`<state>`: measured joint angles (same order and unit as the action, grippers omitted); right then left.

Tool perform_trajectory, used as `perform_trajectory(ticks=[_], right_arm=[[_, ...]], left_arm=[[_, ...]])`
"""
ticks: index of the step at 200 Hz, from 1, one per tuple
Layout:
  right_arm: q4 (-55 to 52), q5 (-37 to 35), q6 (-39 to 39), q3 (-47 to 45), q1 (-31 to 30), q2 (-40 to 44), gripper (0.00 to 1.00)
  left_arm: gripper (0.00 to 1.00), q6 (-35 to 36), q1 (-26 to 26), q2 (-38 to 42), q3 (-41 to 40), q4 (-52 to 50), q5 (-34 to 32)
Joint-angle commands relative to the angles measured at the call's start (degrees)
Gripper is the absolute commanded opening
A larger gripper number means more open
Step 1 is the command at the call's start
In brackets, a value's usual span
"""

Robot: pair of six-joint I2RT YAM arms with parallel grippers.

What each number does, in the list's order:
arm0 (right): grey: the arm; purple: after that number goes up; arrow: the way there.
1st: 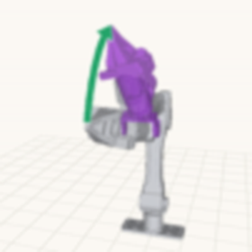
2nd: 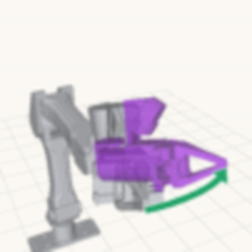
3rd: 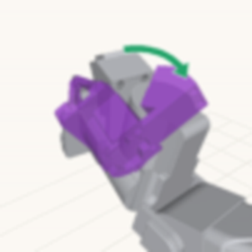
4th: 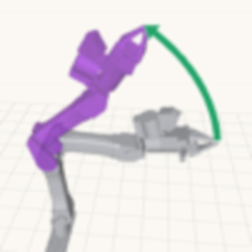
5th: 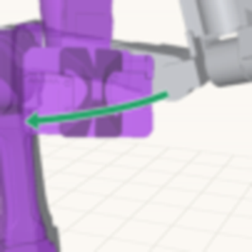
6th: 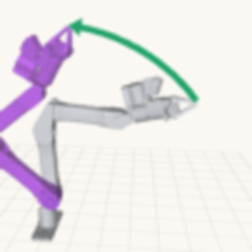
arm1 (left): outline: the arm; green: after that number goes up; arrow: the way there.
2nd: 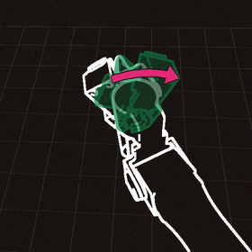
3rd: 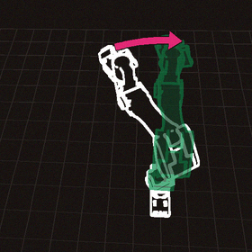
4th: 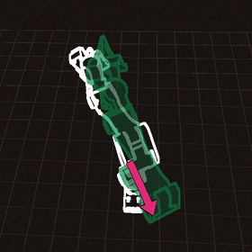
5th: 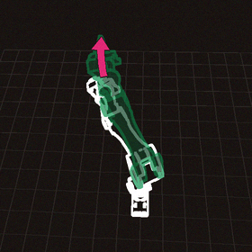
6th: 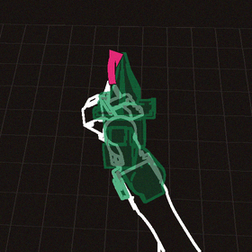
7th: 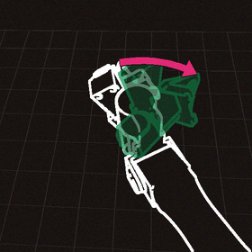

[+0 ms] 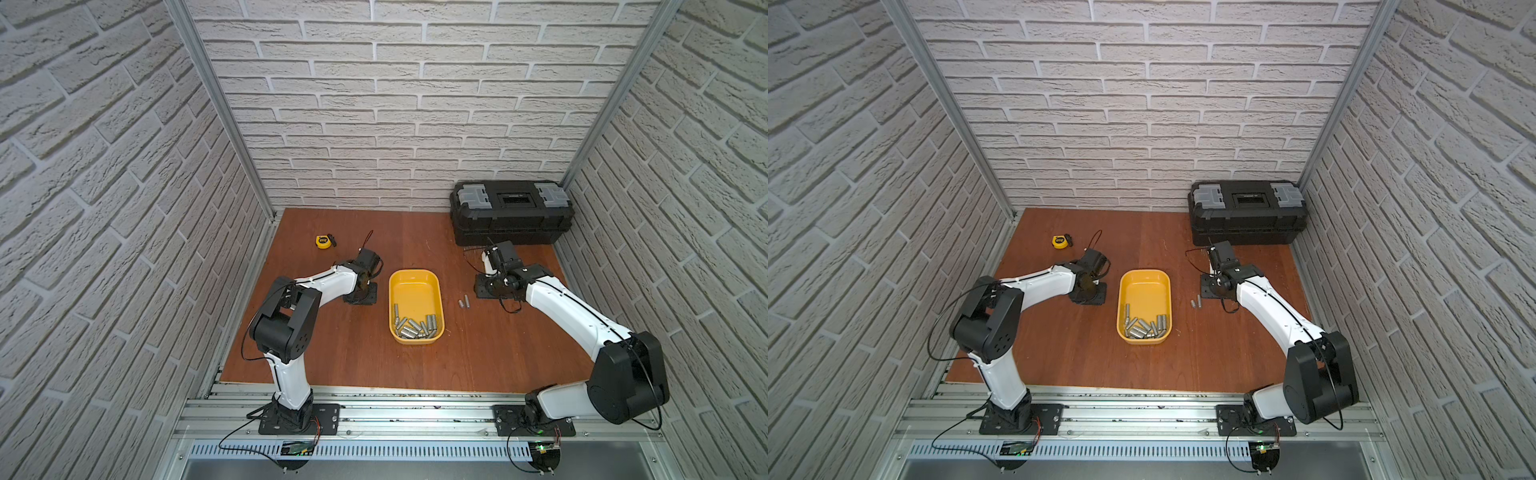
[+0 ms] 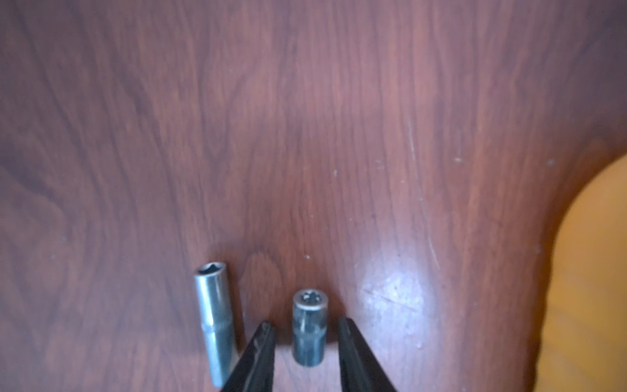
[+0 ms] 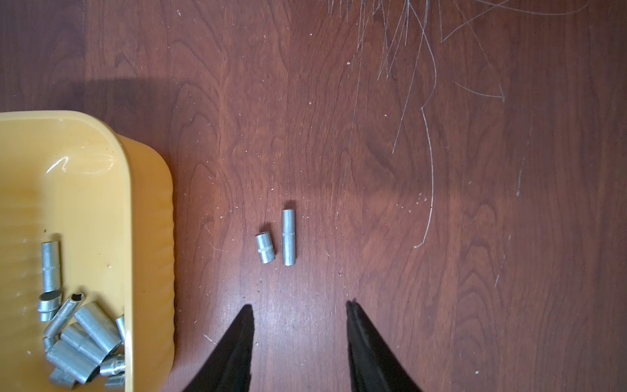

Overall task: Take out the socket from the storage box
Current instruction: Place the socket head at the center of the board.

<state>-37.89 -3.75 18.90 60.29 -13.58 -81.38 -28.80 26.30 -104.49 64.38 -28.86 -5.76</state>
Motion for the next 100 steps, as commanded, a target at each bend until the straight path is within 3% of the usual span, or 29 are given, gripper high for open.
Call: perform_trajectory(ticks=[1,56,100], right_arm=[[1.5,0.3,0.4,-0.7,0.4,0.0,0.46],[0.5,1.4,-1.3,2.5,-0.6,-1.1,0.46],[1.7,2.8,-1.2,7.7,-7.5,-4.6,0.46]], left_arm=[[0.41,-0.6,-0.3,1.2,-0.9,0.2,-0.1],[0.45,0.4,0.8,7.1,2.0,-3.2,-1.7],[0.48,1.7,0.6,14.9,5.5,-7.0,-7.3]])
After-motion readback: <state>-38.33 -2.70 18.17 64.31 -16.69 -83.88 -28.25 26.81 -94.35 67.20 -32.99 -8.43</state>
